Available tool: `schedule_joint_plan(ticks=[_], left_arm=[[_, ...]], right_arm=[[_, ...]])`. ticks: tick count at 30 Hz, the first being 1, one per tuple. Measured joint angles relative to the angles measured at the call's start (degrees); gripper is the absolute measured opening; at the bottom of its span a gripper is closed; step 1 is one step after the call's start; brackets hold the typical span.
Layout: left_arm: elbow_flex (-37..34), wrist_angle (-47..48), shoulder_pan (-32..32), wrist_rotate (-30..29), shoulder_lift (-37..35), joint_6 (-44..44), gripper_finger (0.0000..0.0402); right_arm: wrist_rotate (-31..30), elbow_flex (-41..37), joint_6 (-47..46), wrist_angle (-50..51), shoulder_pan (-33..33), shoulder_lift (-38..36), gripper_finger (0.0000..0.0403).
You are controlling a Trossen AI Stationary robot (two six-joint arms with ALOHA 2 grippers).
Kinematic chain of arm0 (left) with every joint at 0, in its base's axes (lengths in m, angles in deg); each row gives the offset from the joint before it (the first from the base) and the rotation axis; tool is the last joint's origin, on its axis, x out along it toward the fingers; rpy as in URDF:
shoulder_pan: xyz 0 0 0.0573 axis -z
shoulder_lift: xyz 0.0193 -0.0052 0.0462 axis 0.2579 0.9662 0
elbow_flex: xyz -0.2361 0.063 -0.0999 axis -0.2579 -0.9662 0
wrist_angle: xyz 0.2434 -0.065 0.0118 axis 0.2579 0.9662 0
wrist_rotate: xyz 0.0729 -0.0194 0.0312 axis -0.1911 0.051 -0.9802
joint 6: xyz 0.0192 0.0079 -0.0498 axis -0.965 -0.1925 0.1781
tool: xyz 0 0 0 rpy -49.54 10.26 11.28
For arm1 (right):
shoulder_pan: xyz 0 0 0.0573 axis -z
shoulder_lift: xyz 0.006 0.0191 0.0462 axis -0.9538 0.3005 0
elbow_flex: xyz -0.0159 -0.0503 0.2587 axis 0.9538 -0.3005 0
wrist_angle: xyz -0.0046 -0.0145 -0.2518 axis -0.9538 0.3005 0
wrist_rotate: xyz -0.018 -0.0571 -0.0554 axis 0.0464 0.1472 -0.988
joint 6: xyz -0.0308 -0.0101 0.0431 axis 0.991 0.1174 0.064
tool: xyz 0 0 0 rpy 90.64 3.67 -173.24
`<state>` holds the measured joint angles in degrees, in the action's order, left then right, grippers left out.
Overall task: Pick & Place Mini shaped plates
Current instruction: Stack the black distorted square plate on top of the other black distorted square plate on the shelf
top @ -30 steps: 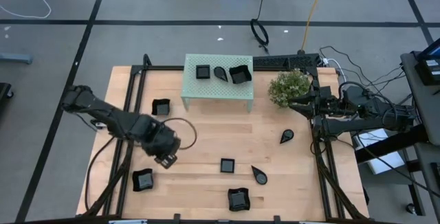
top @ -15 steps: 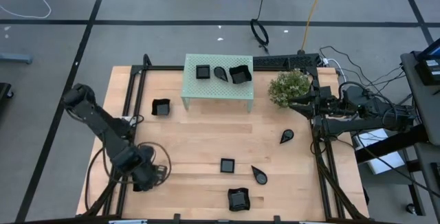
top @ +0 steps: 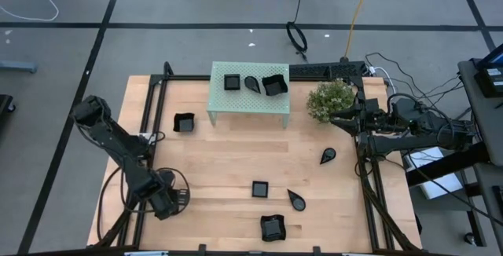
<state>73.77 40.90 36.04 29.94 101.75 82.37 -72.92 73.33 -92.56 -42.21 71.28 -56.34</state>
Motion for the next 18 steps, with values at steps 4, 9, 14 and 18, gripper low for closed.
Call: schedule_joint_plan(ticks=[4, 9, 14, 18], left_arm=[[0.0, 0.1, 0.0, -0.2, 0.0, -0.6, 0.0152], [0.0, 0.2, -0.3, -5.5, 0.0, -5.7, 0.0152], [0.0, 0.7, -2.5, -10.0, 0.0, -10.7, 0.0152], [0.0, 0.3, -6.5, -17.2, 0.0, -20.2, 0.0152]], right_arm=[[0.0, 0.0, 0.0, 0.0, 0.0, 0.0, 0.0105], [0.0, 0.0, 0.0, 0.0, 0.0, 0.0, 0.0105], [0.0, 0.0, 0.0, 0.0, 0.0, 0.0, 0.0105], [0.0, 0.0, 0.0, 0.0, 0.0, 0.0, 0.0105]])
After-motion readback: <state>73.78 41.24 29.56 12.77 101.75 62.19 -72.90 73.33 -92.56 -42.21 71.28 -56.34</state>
